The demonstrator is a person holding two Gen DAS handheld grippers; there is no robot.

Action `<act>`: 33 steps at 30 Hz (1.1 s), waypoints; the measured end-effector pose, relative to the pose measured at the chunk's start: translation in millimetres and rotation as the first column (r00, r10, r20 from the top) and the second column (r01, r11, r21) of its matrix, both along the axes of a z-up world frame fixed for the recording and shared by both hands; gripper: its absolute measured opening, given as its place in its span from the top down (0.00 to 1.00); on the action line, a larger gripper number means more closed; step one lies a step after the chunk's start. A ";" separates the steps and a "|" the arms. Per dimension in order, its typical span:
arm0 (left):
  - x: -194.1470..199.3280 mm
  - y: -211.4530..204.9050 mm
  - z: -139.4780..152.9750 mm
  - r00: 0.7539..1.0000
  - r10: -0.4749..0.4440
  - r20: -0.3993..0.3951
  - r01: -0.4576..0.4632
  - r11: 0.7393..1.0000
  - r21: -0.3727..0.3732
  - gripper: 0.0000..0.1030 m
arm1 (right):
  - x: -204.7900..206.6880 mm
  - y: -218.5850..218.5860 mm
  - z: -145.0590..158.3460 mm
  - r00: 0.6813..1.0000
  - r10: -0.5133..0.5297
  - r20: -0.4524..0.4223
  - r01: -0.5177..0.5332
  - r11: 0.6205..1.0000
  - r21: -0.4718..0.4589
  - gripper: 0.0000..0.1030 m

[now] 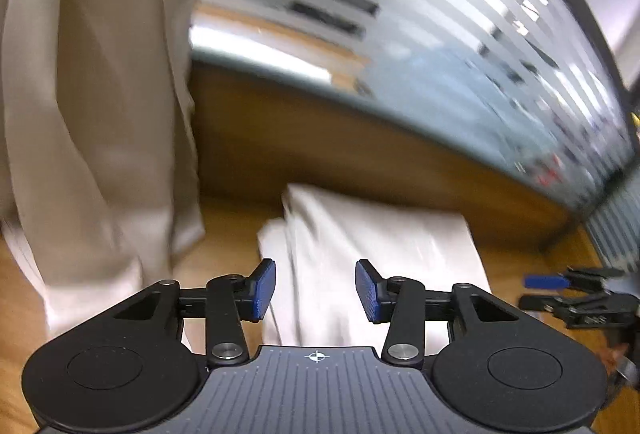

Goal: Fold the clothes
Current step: 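Open both tools and pinch the folded bundle edge again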

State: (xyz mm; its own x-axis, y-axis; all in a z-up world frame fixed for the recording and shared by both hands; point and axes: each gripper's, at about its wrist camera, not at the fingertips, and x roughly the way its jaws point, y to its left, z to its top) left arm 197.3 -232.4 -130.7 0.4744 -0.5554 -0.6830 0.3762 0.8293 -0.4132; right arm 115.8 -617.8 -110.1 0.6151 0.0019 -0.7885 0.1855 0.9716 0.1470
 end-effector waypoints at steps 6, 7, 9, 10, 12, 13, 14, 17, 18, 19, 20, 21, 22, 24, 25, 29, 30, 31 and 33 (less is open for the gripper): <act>-23.6 -12.9 -26.5 0.987 -0.153 -0.042 0.155 0.987 0.050 0.50 | -26.0 25.4 -27.7 0.999 0.046 -0.023 -0.046 0.999 0.025 0.39; -24.2 -7.4 -31.0 0.985 -0.166 -0.039 0.168 0.983 0.070 0.50 | -28.1 27.5 -31.0 0.998 0.056 -0.016 -0.056 0.998 0.024 0.39; -17.6 -5.0 -42.1 0.982 -0.187 -0.034 0.190 0.976 0.109 0.50 | -26.6 31.5 -38.3 0.996 0.087 -0.013 -0.087 0.996 0.008 0.39; -17.0 -4.3 -43.3 0.980 -0.195 -0.029 0.197 0.973 0.123 0.50 | -24.8 33.1 -42.1 0.995 0.103 -0.017 -0.103 0.995 0.002 0.39; -15.3 -4.7 -46.1 0.978 -0.208 -0.023 0.210 0.967 0.143 0.50 | -20.9 35.1 -49.4 0.991 0.132 -0.032 -0.133 0.991 -0.005 0.39; -14.4 -5.3 -47.2 0.977 -0.212 -0.021 0.213 0.966 0.149 0.50 | -18.9 35.5 -52.4 0.989 0.145 -0.036 -0.145 0.989 -0.005 0.39; -13.7 -5.6 -47.3 0.976 -0.217 -0.016 0.217 0.964 0.156 0.50 | -17.0 35.3 -54.7 0.987 0.154 -0.039 -0.154 0.988 -0.004 0.39; -11.5 -6.8 -50.5 0.972 -0.236 -0.004 0.233 0.958 0.167 0.56 | -12.3 32.7 -59.2 0.984 0.168 -0.050 -0.169 0.986 -0.002 0.46; -11.2 -6.1 -51.2 0.971 -0.238 -0.006 0.236 0.958 0.162 0.69 | -11.1 31.7 -60.4 0.984 0.169 -0.053 -0.170 0.986 -0.001 0.59; -11.0 -5.5 -51.9 0.971 -0.241 -0.008 0.239 0.958 0.158 0.73 | -9.9 30.6 -61.5 0.984 0.170 -0.056 -0.170 0.985 0.000 0.68; -10.8 -4.8 -52.6 0.970 -0.243 -0.010 0.242 0.958 0.153 0.82 | -9.4 28.7 -62.0 0.985 0.167 -0.055 -0.166 0.986 0.009 0.73; -10.5 -3.5 -52.7 0.970 -0.241 -0.016 0.241 0.960 0.145 0.86 | -9.5 26.1 -61.6 0.986 0.160 -0.052 -0.159 0.987 0.032 0.83; -10.1 -1.5 -52.2 0.972 -0.234 -0.027 0.236 0.963 0.134 0.87 | -9.7 23.5 -61.1 0.987 0.156 -0.050 -0.152 0.986 0.060 0.85; -10.0 2.5 -50.5 0.974 -0.221 -0.046 0.225 0.968 0.113 0.88 | -12.9 24.3 -58.2 0.986 0.160 -0.048 -0.157 0.986 0.061 0.89; -11.6 4.7 -48.8 0.975 -0.215 -0.053 0.219 0.970 0.107 0.88 | -15.2 25.6 -56.7 0.985 0.165 -0.048 -0.162 0.985 0.057 0.89; -29.7 12.9 -42.9 0.973 -0.220 -0.068 0.226 0.968 0.110 0.88 | -32.3 35.9 -49.4 0.985 0.164 -0.052 -0.160 0.985 0.070 0.90; -36.3 15.6 -41.9 0.972 -0.222 -0.073 0.229 0.967 0.111 0.88 | -38.8 40.5 -47.7 0.985 0.163 -0.055 -0.159 0.985 0.072 0.90; -43.0 18.3 -40.9 0.971 -0.224 -0.078 0.232 0.966 0.112 0.88 | -45.9 45.2 -46.0 0.985 0.161 -0.058 -0.156 0.985 0.077 0.91; -58.9 24.7 -39.4 0.970 -0.225 -0.088 0.234 0.966 0.109 0.88 | -62.1 55.9 -43.4 0.986 0.153 -0.063 -0.147 0.985 0.090 0.92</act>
